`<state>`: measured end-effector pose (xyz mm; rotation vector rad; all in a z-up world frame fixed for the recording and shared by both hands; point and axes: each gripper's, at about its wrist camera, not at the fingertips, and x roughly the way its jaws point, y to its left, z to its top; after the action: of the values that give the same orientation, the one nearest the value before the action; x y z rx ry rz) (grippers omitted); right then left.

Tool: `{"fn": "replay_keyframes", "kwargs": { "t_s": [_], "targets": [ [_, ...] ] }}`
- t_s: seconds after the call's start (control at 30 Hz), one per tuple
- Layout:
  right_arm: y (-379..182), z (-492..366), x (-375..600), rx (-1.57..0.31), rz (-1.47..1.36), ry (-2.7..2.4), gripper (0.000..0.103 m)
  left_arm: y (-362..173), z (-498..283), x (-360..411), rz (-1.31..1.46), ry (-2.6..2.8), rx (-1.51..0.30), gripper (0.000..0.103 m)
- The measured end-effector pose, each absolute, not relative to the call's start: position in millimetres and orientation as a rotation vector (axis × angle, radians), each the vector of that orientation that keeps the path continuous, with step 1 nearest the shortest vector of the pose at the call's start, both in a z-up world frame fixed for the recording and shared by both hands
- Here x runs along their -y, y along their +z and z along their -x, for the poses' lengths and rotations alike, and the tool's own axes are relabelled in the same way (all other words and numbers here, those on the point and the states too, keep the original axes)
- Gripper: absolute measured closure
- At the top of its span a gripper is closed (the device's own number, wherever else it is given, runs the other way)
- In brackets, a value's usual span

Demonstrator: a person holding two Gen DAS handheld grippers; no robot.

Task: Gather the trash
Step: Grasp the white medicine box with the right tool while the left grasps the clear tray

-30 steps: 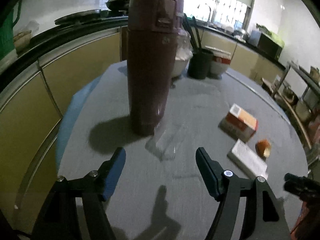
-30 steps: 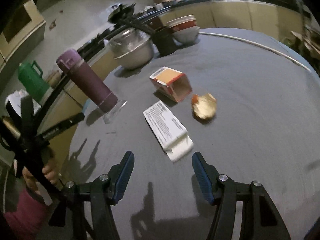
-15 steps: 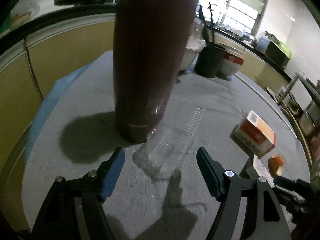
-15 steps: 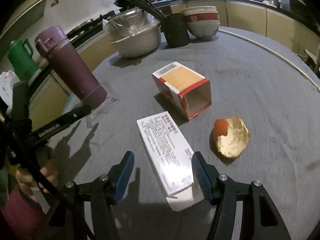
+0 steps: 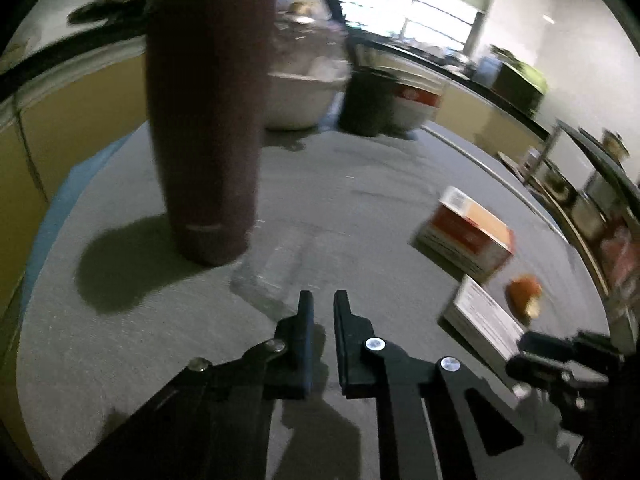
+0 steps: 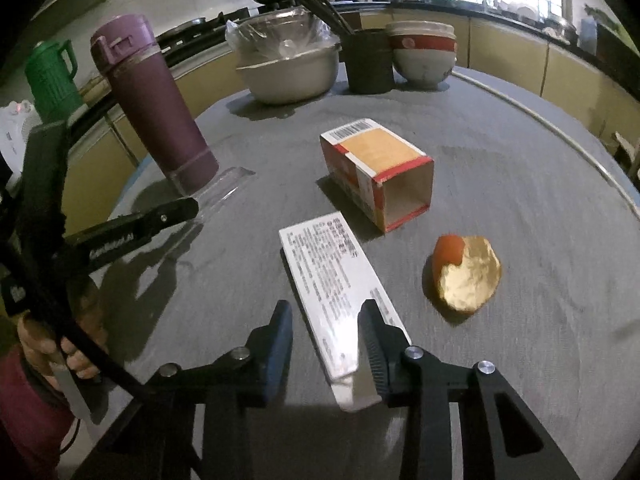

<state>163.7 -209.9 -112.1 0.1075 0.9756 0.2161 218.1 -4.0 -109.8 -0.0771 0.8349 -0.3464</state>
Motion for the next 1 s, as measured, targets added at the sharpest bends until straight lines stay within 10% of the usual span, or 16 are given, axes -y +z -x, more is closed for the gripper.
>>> {"fn": "replay_keyframes", "kwargs": {
  "t_s": [0.17, 0.27, 0.3, 0.6, 0.73, 0.9, 1.0],
  "targets": [
    [-103, -147, 218, -0.955, -0.150, 0.217, 0.064, -100, -195, 6, -0.041, -0.319, -0.789, 0.089],
    [-91, -144, 219, -0.914, -0.161, 0.213, 0.045, -96, -200, -13, 0.038, -0.268, -0.801, 0.029],
    [-87, -145, 218, -0.899, -0.153, 0.202, 0.028, -95, -202, -19, 0.070, -0.246, -0.790, 0.026],
    [-114, -176, 213, -0.984, -0.097, 0.230, 0.026, -115, -251, -25, 0.194, -0.187, -0.889, 0.026],
    [-124, -175, 208, -0.981, -0.036, 0.232, 0.050, -122, -258, -23, 0.242, -0.200, -0.899, 0.054],
    [-124, -168, 214, -0.973, -0.079, 0.227, 0.054, -129, -261, -19, 0.267, -0.202, -0.924, 0.096],
    [-123, -154, 221, -0.970, -0.116, 0.222, 0.055, -127, -257, -18, 0.279, -0.207, -0.920, 0.098]
  ]
}}
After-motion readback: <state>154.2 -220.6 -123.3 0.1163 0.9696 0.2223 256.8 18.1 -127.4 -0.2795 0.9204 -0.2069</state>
